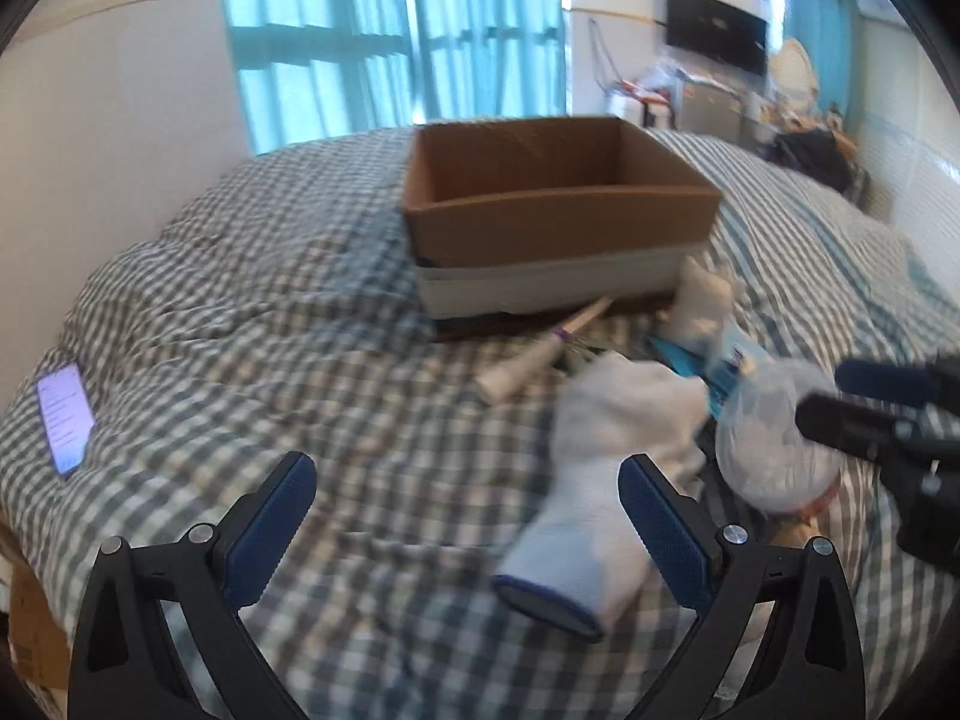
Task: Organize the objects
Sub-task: 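Grasp the white glove with the left tool while the right tool grasps the clear jar, then carry glove and jar over the box and release both into it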
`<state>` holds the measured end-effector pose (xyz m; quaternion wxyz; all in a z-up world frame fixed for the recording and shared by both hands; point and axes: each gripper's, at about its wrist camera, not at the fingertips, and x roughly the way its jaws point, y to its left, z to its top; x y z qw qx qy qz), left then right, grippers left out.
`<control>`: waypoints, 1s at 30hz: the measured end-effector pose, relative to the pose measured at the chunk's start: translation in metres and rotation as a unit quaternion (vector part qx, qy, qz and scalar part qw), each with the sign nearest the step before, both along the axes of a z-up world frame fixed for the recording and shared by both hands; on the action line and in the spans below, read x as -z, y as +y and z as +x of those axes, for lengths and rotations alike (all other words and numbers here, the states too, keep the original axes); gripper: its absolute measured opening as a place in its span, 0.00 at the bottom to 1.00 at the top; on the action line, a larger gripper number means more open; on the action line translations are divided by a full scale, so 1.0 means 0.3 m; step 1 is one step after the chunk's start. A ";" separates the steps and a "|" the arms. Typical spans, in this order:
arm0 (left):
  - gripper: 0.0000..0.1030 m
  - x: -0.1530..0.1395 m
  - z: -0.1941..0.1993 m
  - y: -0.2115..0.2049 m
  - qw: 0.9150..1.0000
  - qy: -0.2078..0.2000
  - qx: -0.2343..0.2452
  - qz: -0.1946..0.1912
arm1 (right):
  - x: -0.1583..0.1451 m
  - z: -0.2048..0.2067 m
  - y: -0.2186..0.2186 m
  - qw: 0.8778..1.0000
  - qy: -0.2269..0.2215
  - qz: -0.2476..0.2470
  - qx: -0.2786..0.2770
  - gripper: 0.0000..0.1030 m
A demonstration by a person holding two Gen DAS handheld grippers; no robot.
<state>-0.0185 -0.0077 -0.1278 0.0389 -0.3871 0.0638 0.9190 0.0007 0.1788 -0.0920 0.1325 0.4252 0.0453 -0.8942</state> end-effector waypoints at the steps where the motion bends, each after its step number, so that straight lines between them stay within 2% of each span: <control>1: 1.00 0.015 -0.005 0.021 1.000 -0.005 0.005 -0.008 | 0.005 -0.010 0.005 1.000 -0.011 -0.004 -0.009 0.46; 3: 1.00 0.047 -0.014 0.046 1.000 -0.016 0.014 -0.016 | 0.034 -0.016 0.016 0.999 -0.036 -0.026 -0.016 0.75; 5: 1.00 0.086 -0.019 0.071 0.999 -0.031 0.030 -0.020 | 0.070 -0.014 0.013 0.999 -0.043 -0.015 -0.003 0.89; 8: 0.97 0.131 -0.013 0.091 0.997 -0.034 0.063 -0.010 | 0.114 -0.020 0.001 0.997 -0.066 -0.020 -0.014 0.90; 9: 0.88 0.136 -0.008 0.094 0.997 -0.035 0.072 -0.001 | 0.124 -0.022 -0.002 0.997 -0.070 -0.019 -0.012 0.90; 10: 0.73 0.140 -0.005 0.092 0.996 -0.037 0.084 0.014 | 0.131 -0.025 0.000 0.997 -0.072 -0.021 -0.011 0.90; 11: 0.64 0.143 -0.001 0.089 0.994 -0.043 0.099 0.033 | 0.138 -0.027 0.000 0.997 -0.075 -0.024 -0.010 0.90; 12: 0.45 0.142 0.003 0.087 0.991 -0.052 0.116 0.050 | 0.146 -0.029 0.001 0.996 -0.078 -0.030 -0.009 0.89; 13: 0.40 0.140 0.007 0.089 0.989 -0.058 0.126 0.057 | 0.153 -0.032 0.003 0.996 -0.082 -0.036 -0.007 0.89; 16: 0.32 0.127 0.026 0.077 0.987 -0.056 0.135 0.068 | 0.144 -0.021 -0.004 0.996 -0.077 -0.042 -0.006 0.86; 19: 0.28 0.093 0.040 0.033 0.984 -0.060 0.130 0.107 | 0.104 0.007 -0.013 0.998 -0.053 -0.036 0.001 0.86; 22: 0.26 0.066 0.043 0.007 0.984 -0.056 0.116 0.122 | 0.046 0.037 -0.020 0.999 -0.023 -0.025 0.005 0.86; 27: 0.25 -0.048 0.066 -0.045 0.986 -0.007 0.078 0.150 | -0.060 0.075 -0.021 1.000 0.027 -0.005 0.012 0.86; 30: 0.25 -0.115 0.055 -0.071 0.987 0.017 0.066 0.147 | -0.117 0.075 -0.018 0.999 0.047 0.002 0.016 0.86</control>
